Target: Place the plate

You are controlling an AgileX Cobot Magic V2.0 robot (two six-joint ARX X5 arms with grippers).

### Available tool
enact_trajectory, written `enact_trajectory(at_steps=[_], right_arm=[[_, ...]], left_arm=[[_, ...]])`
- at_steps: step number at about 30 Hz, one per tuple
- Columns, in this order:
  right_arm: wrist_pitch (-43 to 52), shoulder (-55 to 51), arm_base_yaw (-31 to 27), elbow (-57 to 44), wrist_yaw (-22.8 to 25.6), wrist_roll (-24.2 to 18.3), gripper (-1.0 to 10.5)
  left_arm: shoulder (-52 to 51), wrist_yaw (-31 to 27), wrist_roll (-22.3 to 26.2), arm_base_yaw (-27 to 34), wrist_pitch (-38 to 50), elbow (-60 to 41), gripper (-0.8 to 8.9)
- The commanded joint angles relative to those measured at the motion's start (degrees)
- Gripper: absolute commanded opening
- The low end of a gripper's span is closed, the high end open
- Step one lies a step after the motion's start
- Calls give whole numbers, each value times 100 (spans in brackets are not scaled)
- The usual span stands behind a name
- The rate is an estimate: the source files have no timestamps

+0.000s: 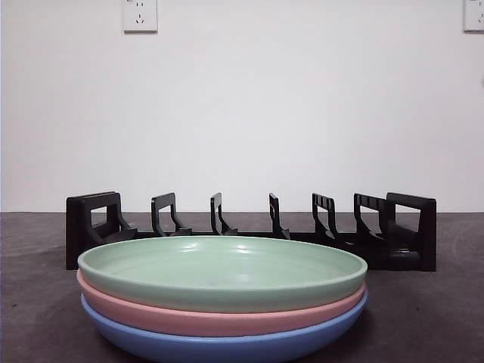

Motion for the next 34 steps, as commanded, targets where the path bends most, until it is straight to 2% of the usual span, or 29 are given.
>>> enact_trajectory(at_steps=[1, 5, 10, 34], right_arm=[[-68, -1375, -195, -769, 35, 168, 23], [-376, -2446, -498, -1340, 57, 315, 23], [-553, -3038, -616, -1681, 144, 407, 23], [-372, -3016, -632, -1679, 175, 393, 23]], left_arm=[[-4, 11, -4, 4, 74, -116, 7], [-7, 9, -4, 4, 72, -116, 7], [-4, 9, -4, 4, 72, -116, 7], [-4, 9, -7, 4, 70, -116, 7]])
